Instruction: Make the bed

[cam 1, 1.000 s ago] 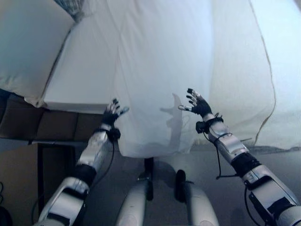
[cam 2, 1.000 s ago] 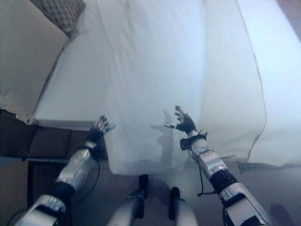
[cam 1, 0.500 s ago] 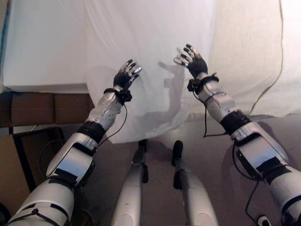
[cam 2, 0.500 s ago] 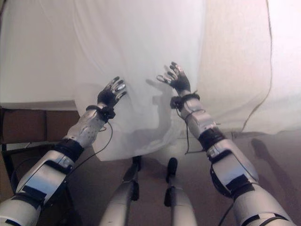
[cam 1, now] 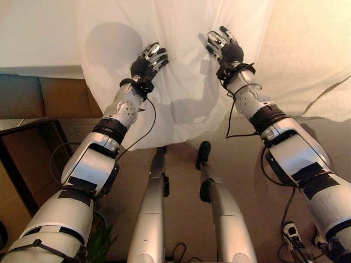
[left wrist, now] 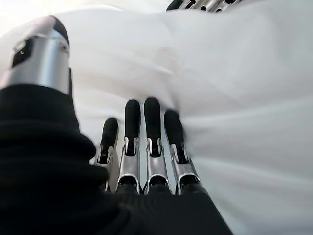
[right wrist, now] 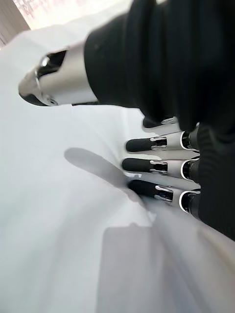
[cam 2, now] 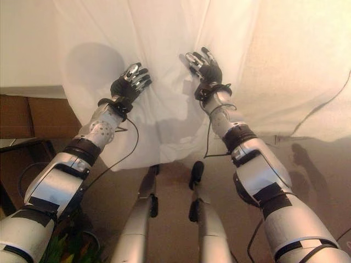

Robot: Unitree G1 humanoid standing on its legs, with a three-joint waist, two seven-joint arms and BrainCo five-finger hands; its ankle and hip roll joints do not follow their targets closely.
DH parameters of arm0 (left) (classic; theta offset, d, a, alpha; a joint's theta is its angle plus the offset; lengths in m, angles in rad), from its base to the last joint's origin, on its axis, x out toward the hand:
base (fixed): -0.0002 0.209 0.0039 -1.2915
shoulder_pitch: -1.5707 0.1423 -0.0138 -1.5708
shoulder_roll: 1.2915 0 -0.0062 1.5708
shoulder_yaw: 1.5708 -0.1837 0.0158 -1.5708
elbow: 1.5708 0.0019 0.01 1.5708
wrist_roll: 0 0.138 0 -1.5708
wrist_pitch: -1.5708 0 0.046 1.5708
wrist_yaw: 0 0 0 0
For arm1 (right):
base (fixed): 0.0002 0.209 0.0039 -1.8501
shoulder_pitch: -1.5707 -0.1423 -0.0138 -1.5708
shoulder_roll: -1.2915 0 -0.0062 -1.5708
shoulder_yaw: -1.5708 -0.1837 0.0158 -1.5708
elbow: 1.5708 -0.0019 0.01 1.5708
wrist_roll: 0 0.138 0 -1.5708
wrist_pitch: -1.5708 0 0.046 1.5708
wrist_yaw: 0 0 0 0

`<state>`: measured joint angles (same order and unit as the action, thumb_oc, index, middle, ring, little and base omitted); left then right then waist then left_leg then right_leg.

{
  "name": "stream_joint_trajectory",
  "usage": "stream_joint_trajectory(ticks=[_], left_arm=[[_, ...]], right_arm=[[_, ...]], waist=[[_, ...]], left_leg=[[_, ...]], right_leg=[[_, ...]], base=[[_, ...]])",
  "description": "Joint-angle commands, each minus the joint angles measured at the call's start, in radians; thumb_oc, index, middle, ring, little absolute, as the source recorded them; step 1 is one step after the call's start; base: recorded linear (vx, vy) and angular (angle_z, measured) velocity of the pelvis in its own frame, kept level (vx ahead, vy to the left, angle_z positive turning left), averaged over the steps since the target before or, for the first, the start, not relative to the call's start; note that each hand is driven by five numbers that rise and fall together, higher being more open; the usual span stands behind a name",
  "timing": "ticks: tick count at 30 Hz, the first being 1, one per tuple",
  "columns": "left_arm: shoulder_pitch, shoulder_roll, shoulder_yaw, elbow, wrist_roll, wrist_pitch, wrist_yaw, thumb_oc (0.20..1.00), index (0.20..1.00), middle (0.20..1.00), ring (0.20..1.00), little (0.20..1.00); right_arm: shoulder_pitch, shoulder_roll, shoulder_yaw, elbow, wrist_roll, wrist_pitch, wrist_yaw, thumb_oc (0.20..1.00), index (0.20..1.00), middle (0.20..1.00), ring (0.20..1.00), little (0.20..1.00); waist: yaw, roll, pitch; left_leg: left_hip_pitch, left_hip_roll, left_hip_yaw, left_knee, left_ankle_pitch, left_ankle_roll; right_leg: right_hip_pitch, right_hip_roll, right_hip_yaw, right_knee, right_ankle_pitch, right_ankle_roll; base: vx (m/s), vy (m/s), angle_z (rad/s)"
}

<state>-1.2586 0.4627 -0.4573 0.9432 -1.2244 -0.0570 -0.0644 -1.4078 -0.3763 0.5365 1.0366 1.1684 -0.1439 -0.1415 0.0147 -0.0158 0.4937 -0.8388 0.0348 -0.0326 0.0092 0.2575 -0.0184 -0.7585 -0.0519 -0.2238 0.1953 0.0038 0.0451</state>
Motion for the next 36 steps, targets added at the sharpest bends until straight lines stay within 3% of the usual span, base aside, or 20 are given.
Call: stream_joint_trajectory(ticks=[1,5,6,8,15,24,25,28,29,30,32,33,36], left_arm=[[-0.056,-0.003,-0.002,0.158,0.080,0.010,0.080,1.000,1.000,1.000,1.000,1.000],[-0.048,0.034,-0.014,0.211,0.148,-0.001,0.136,1.000,1.000,1.000,1.000,1.000],[-0.033,0.042,-0.012,0.225,0.171,-0.018,0.185,1.000,1.000,1.000,1.000,1.000],[-0.024,0.037,-0.002,0.233,0.170,-0.032,0.227,1.000,1.000,1.000,1.000,1.000],[0.021,0.028,0.042,0.270,0.321,-0.056,0.377,1.000,1.000,1.000,1.000,1.000],[0.206,0.035,0.157,0.304,0.402,-0.038,0.385,1.000,1.000,1.000,1.000,1.000],[0.219,0.033,0.168,0.310,0.416,-0.033,0.386,1.000,1.000,1.000,1.000,1.000],[0.288,0.014,0.197,0.323,0.445,-0.030,0.381,1.000,1.000,1.000,1.000,1.000],[0.301,0.011,0.208,0.325,0.448,-0.030,0.380,1.000,1.000,1.000,1.000,1.000],[0.359,-0.010,0.230,0.322,0.460,-0.034,0.382,1.000,1.000,1.000,1.000,1.000],[0.380,-0.021,0.239,0.311,0.461,-0.039,0.385,1.000,1.000,1.000,1.000,1.000],[0.397,-0.034,0.242,0.308,0.465,-0.040,0.384,1.000,1.000,1.000,1.000,1.000],[0.426,-0.046,0.245,0.290,0.480,-0.041,0.385,1.000,1.000,1.000,1.000,1.000]], right_arm=[[-0.002,0.013,0.045,0.037,-0.037,0.061,-0.033,1.000,1.000,1.000,1.000,1.000],[-0.015,-0.004,0.102,0.082,-0.191,0.077,-0.074,1.000,1.000,1.000,1.000,1.000],[-0.024,-0.018,0.156,0.096,-0.345,0.088,-0.107,1.000,1.000,1.000,1.000,1.000],[-0.022,-0.021,0.174,0.098,-0.414,0.091,-0.129,1.000,1.000,1.000,1.000,1.000],[0.056,-0.038,0.142,0.180,-0.490,0.087,-0.190,1.000,1.000,1.000,1.000,1.000],[0.232,-0.030,0.041,0.206,-0.556,0.101,-0.196,1.000,1.000,1.000,1.000,1.000],[0.248,-0.030,0.026,0.210,-0.571,0.104,-0.197,1.000,1.000,1.000,1.000,1.000],[0.311,-0.020,-0.004,0.221,-0.608,0.107,-0.196,1.000,1.000,1.000,1.000,1.000],[0.324,-0.020,-0.015,0.223,-0.625,0.111,-0.198,1.000,1.000,1.000,1.000,1.000],[0.384,-0.017,-0.031,0.224,-0.660,0.112,-0.197,1.000,1.000,1.000,1.000,1.000],[0.413,-0.016,-0.045,0.216,-0.662,0.111,-0.201,1.000,1.000,1.000,1.000,1.000],[0.439,-0.011,-0.056,0.216,-0.660,0.108,-0.199,1.000,1.000,1.000,1.000,1.000],[0.488,-0.017,-0.082,0.210,-0.662,0.101,-0.199,1.000,1.000,1.000,1.000,1.000]], waist=[[-0.003,-0.036,0.026],[-0.004,-0.040,0.026],[-0.002,-0.040,0.026],[-0.002,-0.035,0.026],[0.014,-0.017,0.026],[0.021,-0.010,0.026],[0.017,-0.010,0.026],[0.018,-0.006,0.026],[0.016,-0.007,0.026],[0.014,-0.006,0.026],[0.013,-0.006,0.026],[0.012,-0.004,0.026],[0.009,-0.002,0.026]], left_leg=[[0.053,-0.064,0.052,0.012,-0.118,-0.071],[0.025,-0.068,0.051,0.016,-0.118,-0.071],[0.020,-0.067,0.053,0.015,-0.116,-0.072],[0.014,-0.068,0.050,0.015,-0.114,-0.072],[0.007,-0.073,0.044,-0.012,-0.098,-0.079],[0.007,-0.074,0.035,-0.016,-0.091,-0.082],[-0.020,-0.079,0.043,-0.011,-0.065,-0.076],[0.001,-0.077,0.035,-0.012,-0.086,-0.081],[-0.020,-0.080,0.043,-0.009,-0.062,-0.076],[0.001,-0.076,0.036,-0.010,-0.083,-0.082],[-0.019,-0.080,0.043,-0.007,-0.059,-0.076],[0.004,-0.077,0.035,-0.009,-0.082,-0.081],[-0.014,-0.081,0.043,-0.007,-0.057,-0.076]], right_leg=[[0.038,0.006,0.028,-0.213,0.164,0.077],[0.010,0.007,0.022,-0.217,0.172,0.077],[0.004,0.005,0.020,-0.214,0.171,0.074],[0.000,0.005,0.019,-0.213,0.169,0.074],[-0.015,0.003,0.005,-0.215,0.167,0.073],[-0.020,-0.004,-0.006,-0.208,0.161,0.072],[-0.043,-0.009,-0.016,-0.208,0.181,0.064],[-0.025,-0.006,-0.005,-0.205,0.164,0.071],[-0.044,-0.011,-0.015,-0.205,0.183,0.064],[-0.026,-0.008,-0.005,-0.202,0.164,0.071],[-0.045,-0.013,-0.016,-0.200,0.183,0.063],[-0.026,-0.009,-0.005,-0.196,0.163,0.069],[-0.045,-0.015,-0.017,-0.191,0.179,0.061]], base=[[0.00,0.000,0.00],[0.00,0.000,0.00],[0.00,0.000,0.00],[0.00,0.000,0.00],[0.00,-0.001,0.02],[-0.02,-0.006,0.09],[-0.04,0.022,0.05],[-0.05,0.026,0.12],[0.01,0.013,0.17],[-0.09,0.035,0.17],[-0.03,0.013,0.18],[-0.04,0.018,0.19],[-0.04,0.018,0.08]])
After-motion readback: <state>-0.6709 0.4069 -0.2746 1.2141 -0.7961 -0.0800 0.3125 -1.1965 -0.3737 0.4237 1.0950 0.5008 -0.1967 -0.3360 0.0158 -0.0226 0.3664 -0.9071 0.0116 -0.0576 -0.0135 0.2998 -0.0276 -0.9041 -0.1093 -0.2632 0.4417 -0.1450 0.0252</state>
